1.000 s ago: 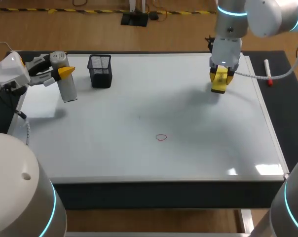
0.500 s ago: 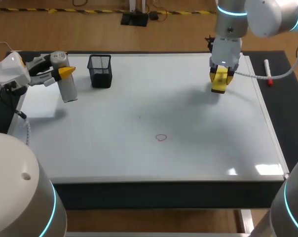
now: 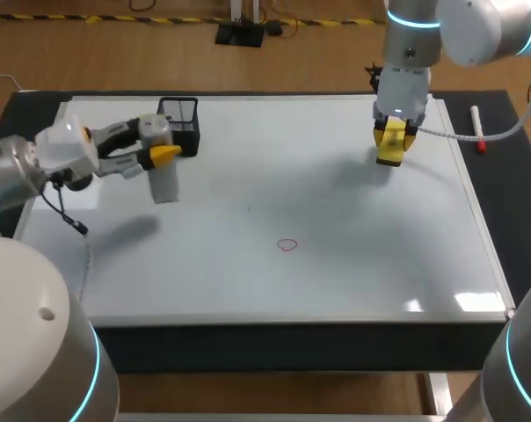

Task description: Pick up the inspection probe, press it on each red-marked spot on the whiteboard one by one, put down the probe, pick up the eraser, and wipe off all the red marks.

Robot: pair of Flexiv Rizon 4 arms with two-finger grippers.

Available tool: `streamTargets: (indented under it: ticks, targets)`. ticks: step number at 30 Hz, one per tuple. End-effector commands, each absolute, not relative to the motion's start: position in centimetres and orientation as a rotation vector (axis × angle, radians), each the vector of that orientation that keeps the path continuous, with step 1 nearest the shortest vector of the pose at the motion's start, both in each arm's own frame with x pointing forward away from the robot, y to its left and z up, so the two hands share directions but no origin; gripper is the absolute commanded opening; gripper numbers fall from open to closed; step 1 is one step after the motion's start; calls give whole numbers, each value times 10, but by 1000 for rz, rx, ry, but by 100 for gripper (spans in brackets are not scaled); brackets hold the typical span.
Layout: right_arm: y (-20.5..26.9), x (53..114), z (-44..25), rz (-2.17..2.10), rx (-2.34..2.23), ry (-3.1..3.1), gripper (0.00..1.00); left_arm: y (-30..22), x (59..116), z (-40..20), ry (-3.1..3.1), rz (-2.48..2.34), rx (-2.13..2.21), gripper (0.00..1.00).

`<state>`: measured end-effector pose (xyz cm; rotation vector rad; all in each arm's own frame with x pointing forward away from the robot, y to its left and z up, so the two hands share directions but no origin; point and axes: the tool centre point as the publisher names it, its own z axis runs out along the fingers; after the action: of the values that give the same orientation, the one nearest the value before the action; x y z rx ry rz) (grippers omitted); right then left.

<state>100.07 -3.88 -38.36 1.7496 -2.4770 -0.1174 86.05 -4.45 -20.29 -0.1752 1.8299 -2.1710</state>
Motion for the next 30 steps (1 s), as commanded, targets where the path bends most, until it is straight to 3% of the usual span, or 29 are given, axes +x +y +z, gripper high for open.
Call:
streamTargets:
  ticks: [1,30]
  targets:
    - [-40,1002,-383,-115,1751,-2473,0,-73,842,-203,1833,-2159,-200,0]
    - [-40,1002,-383,-115,1751,-2473,0,-213,804,-235,1828,-2393,-126,0]
